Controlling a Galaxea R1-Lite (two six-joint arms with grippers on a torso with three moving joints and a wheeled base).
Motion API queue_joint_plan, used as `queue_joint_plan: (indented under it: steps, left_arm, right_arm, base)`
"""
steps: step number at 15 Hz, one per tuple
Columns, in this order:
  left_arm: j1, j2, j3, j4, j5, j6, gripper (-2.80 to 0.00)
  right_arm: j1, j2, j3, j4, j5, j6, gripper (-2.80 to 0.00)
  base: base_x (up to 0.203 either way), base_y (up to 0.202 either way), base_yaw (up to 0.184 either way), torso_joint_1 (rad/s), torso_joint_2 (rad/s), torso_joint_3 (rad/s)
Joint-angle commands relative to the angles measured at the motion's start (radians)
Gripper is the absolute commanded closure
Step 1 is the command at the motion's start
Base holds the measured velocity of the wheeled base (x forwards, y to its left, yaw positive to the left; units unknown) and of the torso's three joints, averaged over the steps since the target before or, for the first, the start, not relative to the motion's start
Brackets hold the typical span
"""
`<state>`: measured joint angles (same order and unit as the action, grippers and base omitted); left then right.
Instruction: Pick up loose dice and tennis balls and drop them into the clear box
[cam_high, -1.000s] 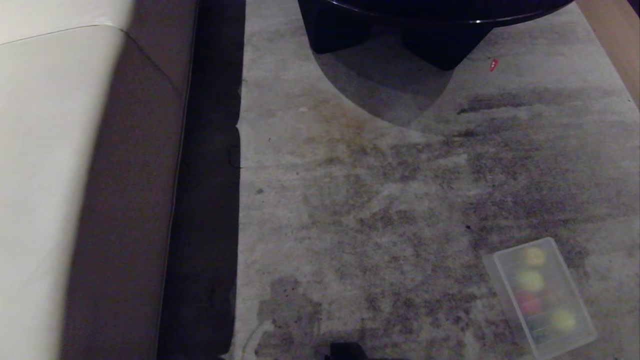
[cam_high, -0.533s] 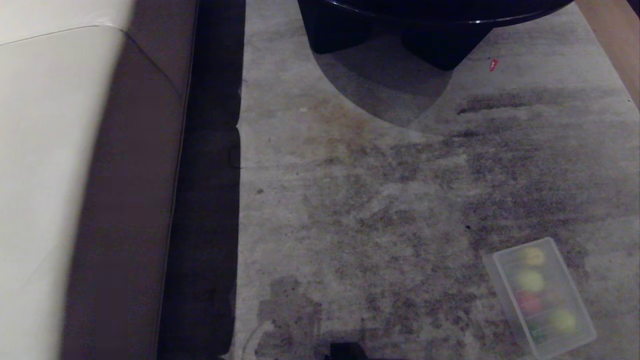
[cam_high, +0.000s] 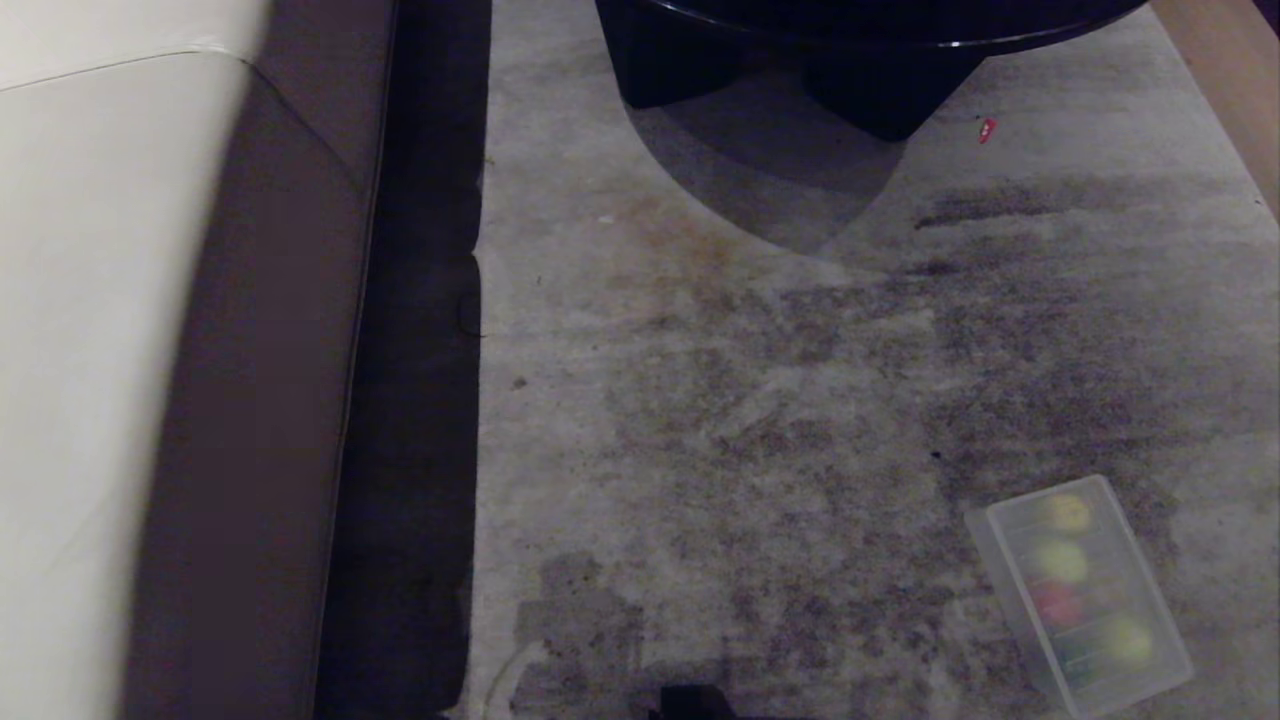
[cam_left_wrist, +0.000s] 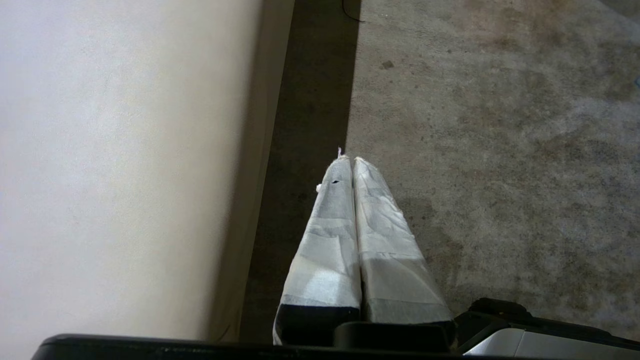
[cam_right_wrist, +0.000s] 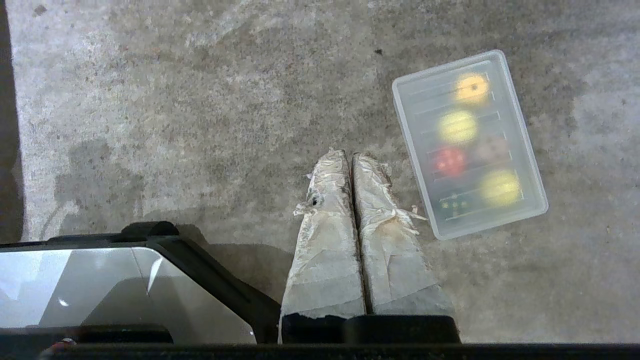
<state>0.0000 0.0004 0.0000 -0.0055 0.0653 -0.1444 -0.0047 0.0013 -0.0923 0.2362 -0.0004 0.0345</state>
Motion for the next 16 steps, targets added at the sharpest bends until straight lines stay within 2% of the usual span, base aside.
queue_joint_plan:
  steps: [1, 16]
  left_arm:
    - [0.000, 0.001, 0.000, -0.001, 0.001, -0.001, 0.00]
    - [0.000, 0.001, 0.000, 0.001, 0.001, 0.003, 0.00]
  right_arm:
    - [0.000, -0.001, 0.000, 0.005, 0.000, 0.001, 0.00]
    - [0.000, -0.001, 0.000, 0.005, 0.000, 0.001, 0.00]
  base:
    - [0.000, 0.000, 0.000, 0.000, 0.00, 0.000]
    - [0.000, -0.005, 0.000, 0.000, 0.00, 0.000]
